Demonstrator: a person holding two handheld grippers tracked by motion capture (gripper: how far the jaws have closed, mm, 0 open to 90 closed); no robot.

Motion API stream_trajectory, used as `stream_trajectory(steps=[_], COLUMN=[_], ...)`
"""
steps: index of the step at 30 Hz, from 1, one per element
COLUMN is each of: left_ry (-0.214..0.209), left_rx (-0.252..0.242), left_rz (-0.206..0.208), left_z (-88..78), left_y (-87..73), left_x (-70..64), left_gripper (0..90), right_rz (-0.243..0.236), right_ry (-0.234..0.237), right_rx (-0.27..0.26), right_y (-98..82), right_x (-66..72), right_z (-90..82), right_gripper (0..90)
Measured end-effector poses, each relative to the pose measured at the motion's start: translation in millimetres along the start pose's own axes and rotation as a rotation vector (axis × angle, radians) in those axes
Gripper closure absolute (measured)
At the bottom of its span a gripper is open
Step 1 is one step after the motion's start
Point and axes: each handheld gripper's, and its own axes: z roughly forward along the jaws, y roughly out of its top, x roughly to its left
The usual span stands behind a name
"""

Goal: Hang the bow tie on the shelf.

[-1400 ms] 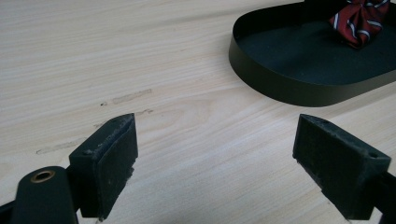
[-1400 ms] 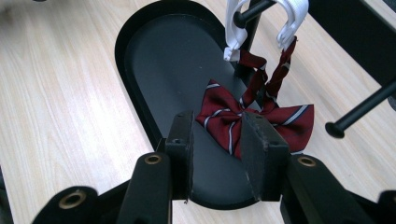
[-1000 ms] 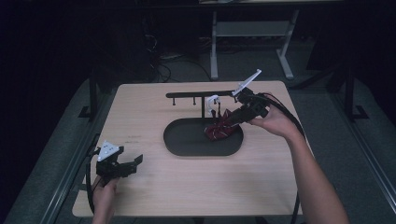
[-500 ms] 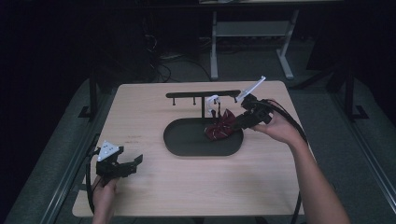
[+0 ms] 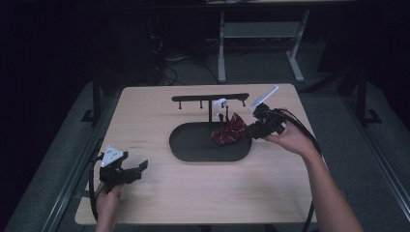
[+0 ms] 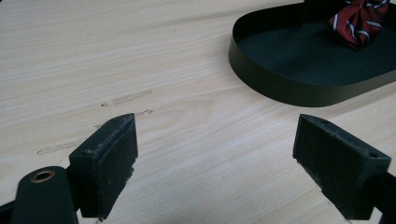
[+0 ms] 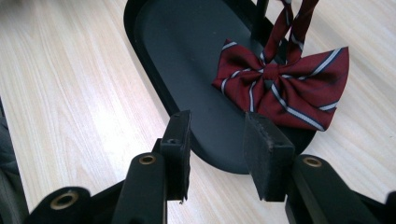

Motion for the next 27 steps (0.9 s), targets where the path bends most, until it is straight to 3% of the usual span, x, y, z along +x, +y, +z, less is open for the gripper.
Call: stream_trajectory(steps=[27], left_ry=[-0.004], left_rx=[0.000], left_rz=[0.005], left_z=[0.5], left_y=[0.0], left_x=[-0.9], left_gripper=[13.5], right_rz=[0.040], right_ry=[0.012], right_rx=[-0.009], right_y=[-31.8], right_x=[3.4], right_z=[3.9], right_gripper=[55.3])
